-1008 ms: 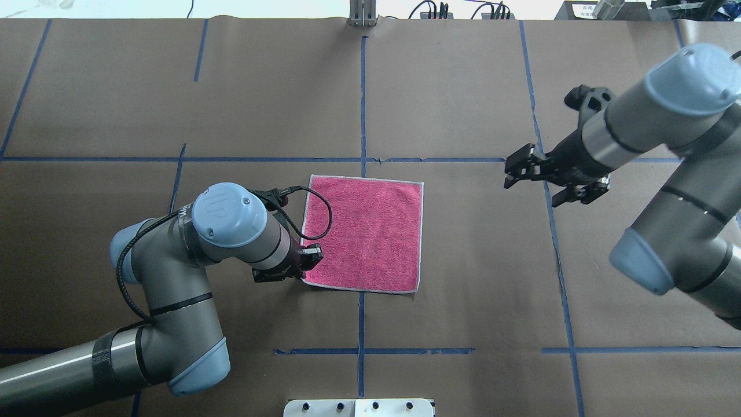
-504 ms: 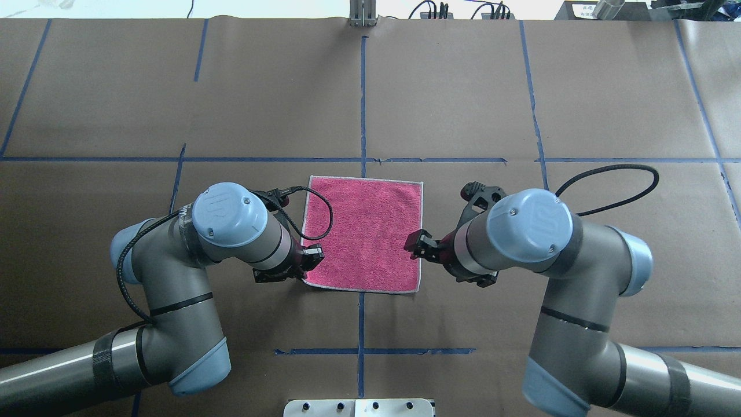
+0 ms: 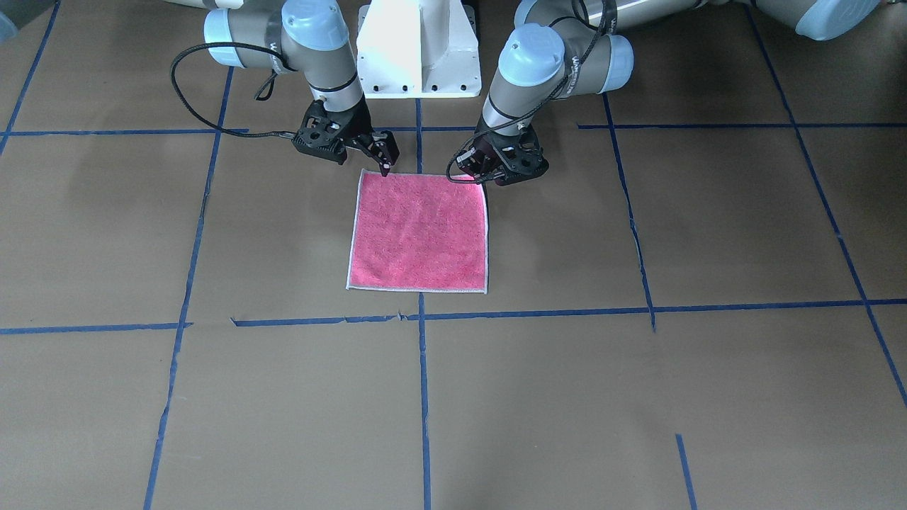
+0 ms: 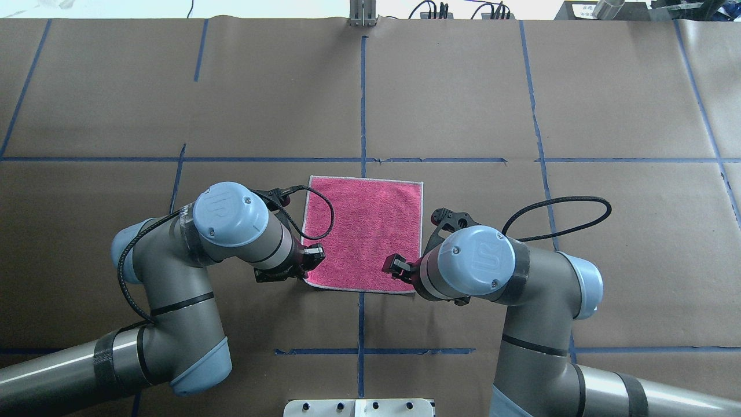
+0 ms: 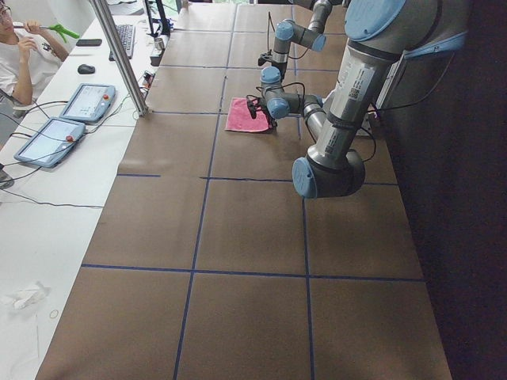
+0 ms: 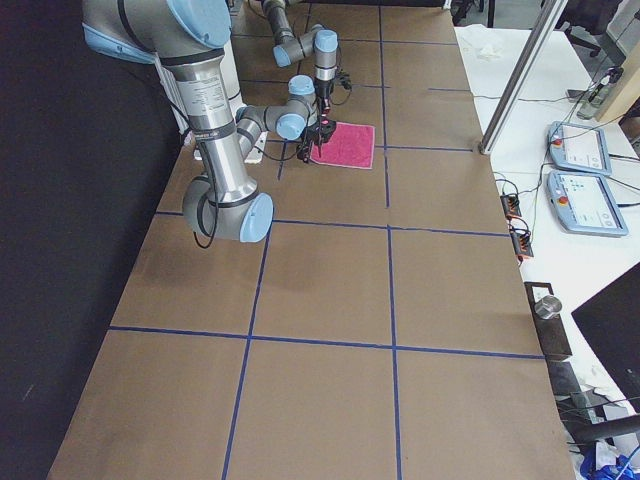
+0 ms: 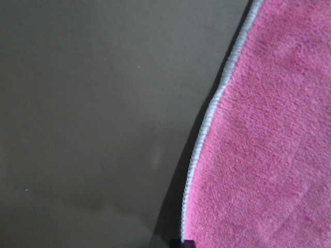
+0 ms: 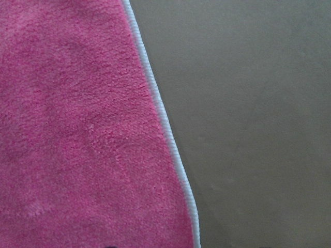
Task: Fold towel twice with both arms
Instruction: 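Lower the right gripper to the opposite towel edge while the left gripper holds its edge, then grip both towel edges and lift them up toward each other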
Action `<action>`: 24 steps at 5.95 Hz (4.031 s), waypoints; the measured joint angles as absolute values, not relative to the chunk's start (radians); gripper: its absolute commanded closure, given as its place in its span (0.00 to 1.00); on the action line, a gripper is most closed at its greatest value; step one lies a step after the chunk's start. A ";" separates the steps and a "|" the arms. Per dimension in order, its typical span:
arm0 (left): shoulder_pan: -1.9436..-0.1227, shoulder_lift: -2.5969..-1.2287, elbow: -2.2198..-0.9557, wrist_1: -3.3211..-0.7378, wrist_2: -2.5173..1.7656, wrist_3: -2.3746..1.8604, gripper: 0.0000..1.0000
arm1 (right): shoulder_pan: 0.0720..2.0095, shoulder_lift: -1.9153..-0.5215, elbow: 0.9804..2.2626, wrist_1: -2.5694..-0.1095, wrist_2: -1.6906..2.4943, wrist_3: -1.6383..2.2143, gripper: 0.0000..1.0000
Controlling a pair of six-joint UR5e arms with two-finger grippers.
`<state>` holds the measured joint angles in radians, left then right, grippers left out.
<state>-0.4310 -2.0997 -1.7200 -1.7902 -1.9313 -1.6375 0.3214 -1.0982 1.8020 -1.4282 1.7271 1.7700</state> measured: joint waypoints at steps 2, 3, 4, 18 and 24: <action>-0.431 -2.100 -1.720 -1.790 -1.931 -1.637 0.98 | 0.321 -1.093 1.785 -1.430 1.724 1.770 0.43; -0.431 -2.099 -1.720 -1.790 -1.931 -1.637 0.98 | 0.325 -1.093 1.785 -1.431 1.723 1.770 0.47; -0.431 -2.098 -1.720 -1.790 -1.931 -1.637 0.98 | 0.330 -1.095 1.785 -1.432 1.724 1.770 0.56; -0.538 -2.168 -1.684 -1.802 -1.931 -1.629 1.00 | 0.477 -1.053 1.764 -1.416 1.746 1.759 1.00; -0.590 -2.235 -1.526 -1.870 -1.930 -1.631 1.00 | 0.565 -0.920 1.584 -1.397 1.757 1.756 1.00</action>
<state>-0.5902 -2.2353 -1.5257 -1.8700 -1.9297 -1.6310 0.5646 -0.9201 1.5840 -1.3975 1.7568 1.7564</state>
